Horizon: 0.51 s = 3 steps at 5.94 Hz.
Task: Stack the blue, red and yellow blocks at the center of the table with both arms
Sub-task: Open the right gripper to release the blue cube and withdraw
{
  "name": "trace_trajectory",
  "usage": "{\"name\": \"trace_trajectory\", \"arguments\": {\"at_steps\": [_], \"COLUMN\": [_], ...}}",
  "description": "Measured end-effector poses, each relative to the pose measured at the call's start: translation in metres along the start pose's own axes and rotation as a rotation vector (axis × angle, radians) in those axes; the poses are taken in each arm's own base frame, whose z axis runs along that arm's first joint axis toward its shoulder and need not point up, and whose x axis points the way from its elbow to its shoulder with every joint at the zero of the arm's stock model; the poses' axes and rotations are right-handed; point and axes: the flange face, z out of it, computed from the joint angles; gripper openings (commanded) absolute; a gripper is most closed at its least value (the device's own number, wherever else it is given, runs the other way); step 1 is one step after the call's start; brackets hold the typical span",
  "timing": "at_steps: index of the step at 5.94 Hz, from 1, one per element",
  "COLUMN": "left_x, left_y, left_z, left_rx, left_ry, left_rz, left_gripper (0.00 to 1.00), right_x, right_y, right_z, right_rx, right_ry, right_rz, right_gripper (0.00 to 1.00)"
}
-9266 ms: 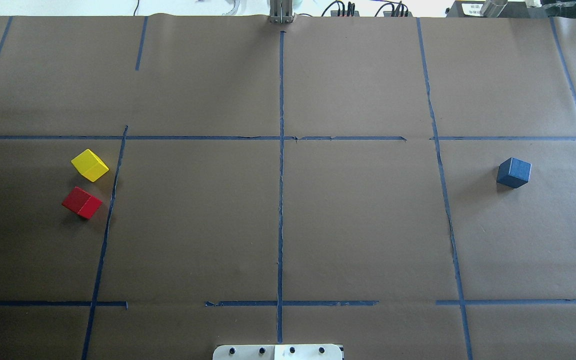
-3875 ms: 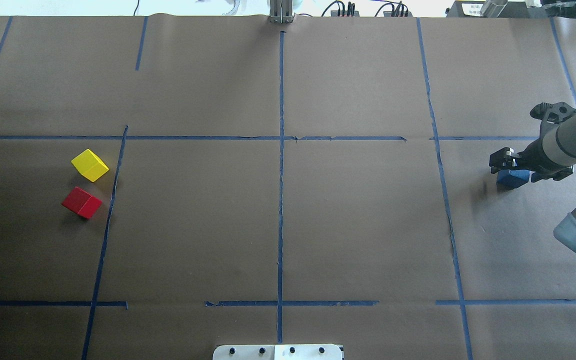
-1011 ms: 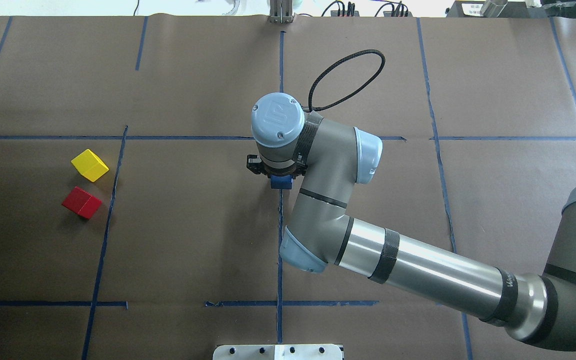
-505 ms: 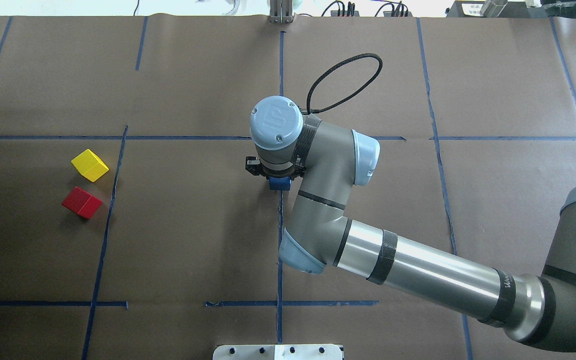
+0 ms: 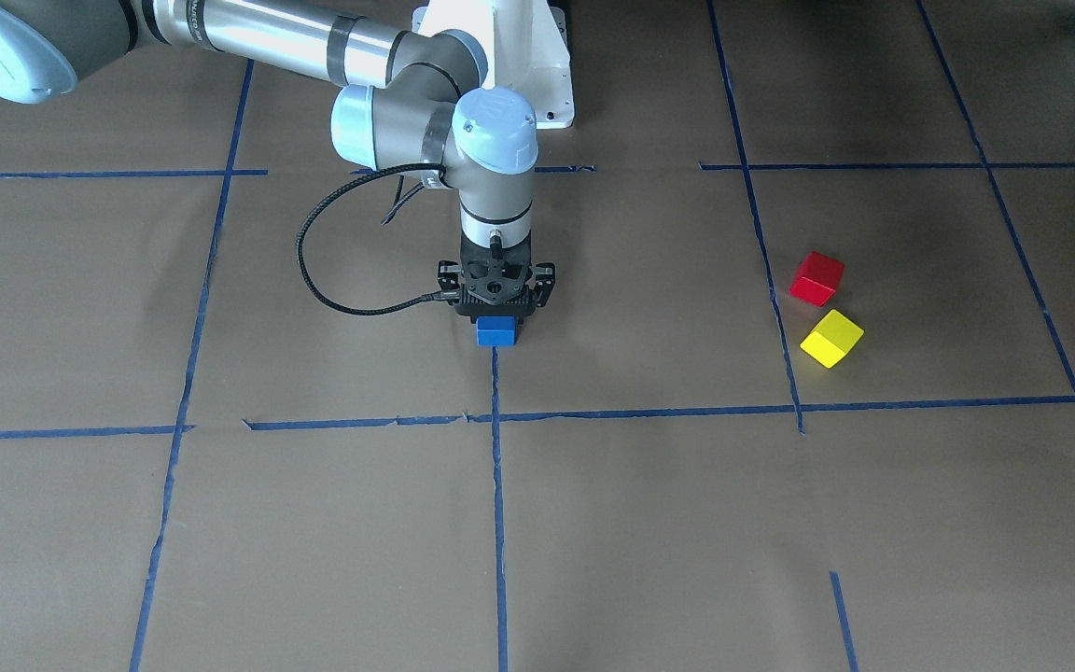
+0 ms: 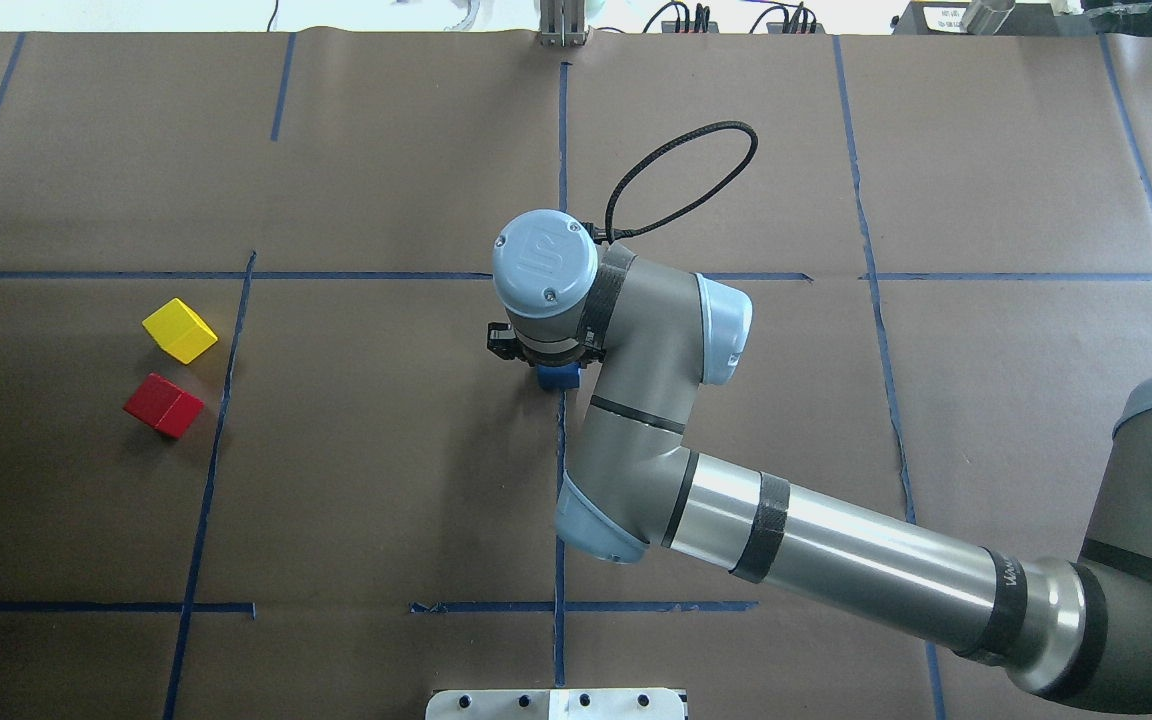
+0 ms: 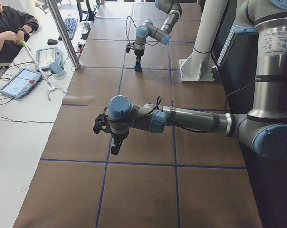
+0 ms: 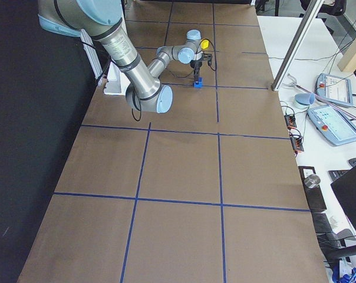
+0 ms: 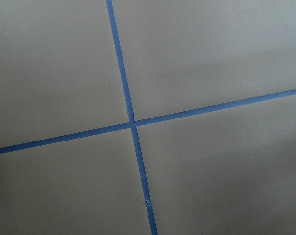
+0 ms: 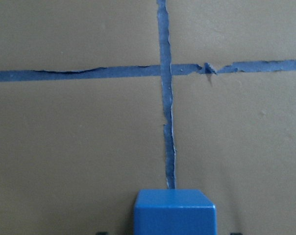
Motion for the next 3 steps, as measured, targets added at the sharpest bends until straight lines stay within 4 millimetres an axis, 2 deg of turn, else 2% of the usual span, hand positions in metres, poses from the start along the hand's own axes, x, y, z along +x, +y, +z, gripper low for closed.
{"name": "trace_trajectory", "arguments": {"at_steps": [1, 2, 3], "left_x": [0.000, 0.002, 0.010], "left_y": [0.000, -0.001, -0.004], "left_z": [0.000, -0.001, 0.005], "left_rx": [0.001, 0.011, 0.020], "left_ry": [0.000, 0.000, 0.005], "left_rz": [0.002, 0.017, 0.054], "left_gripper": [1.00, 1.00, 1.00], "right_x": [0.002, 0.014, 0.038], "right_y": [-0.009, -0.033, -0.068], "right_z": [-0.014, -0.036, -0.057], "right_rx": [0.006, 0.001, -0.022], "right_ry": [-0.018, -0.035, -0.041], "right_rz": [0.004, 0.012, 0.005], "right_gripper": [1.00, 1.00, 1.00]}}
